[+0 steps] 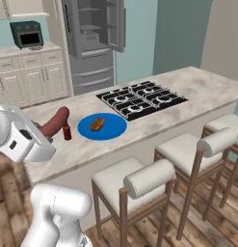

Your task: Move the hot dog bun to the plate on the dining table and place the condiment next to that plate. Then navigate to the fridge and take the sausage and place it on the plate as well.

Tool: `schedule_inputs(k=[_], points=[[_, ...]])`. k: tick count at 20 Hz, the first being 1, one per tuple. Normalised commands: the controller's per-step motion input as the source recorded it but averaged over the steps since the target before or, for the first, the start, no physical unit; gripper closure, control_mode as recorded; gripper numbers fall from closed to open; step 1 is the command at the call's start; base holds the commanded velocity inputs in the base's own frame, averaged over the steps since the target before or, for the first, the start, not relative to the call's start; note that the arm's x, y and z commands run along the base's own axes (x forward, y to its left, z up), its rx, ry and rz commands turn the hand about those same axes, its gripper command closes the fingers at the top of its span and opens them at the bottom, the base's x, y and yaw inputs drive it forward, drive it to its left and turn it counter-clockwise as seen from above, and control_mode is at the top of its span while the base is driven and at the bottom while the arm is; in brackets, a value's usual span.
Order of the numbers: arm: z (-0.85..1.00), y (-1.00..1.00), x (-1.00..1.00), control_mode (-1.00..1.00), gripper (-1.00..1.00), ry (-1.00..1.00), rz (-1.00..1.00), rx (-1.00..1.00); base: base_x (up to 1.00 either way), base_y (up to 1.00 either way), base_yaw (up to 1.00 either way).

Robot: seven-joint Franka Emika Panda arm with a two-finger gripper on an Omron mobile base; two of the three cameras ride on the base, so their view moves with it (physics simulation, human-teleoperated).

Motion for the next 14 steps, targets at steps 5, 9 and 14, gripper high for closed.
schedule_inputs(k=[5, 9, 14], points=[[0.00, 0.00, 0.00, 1.00, 1.00, 0.00, 0.00, 0.00, 0.70, -0.04, 0.23], [0.00, 0.00, 0.50, -1.00, 1.00, 0.13, 0.04, 0.02, 0.46, 0.00, 0.02], [-0.11, 0.00, 1.00, -1.00, 1.00, 0.33, 0.12, 0.03, 0.00, 0.00, 0.00]])
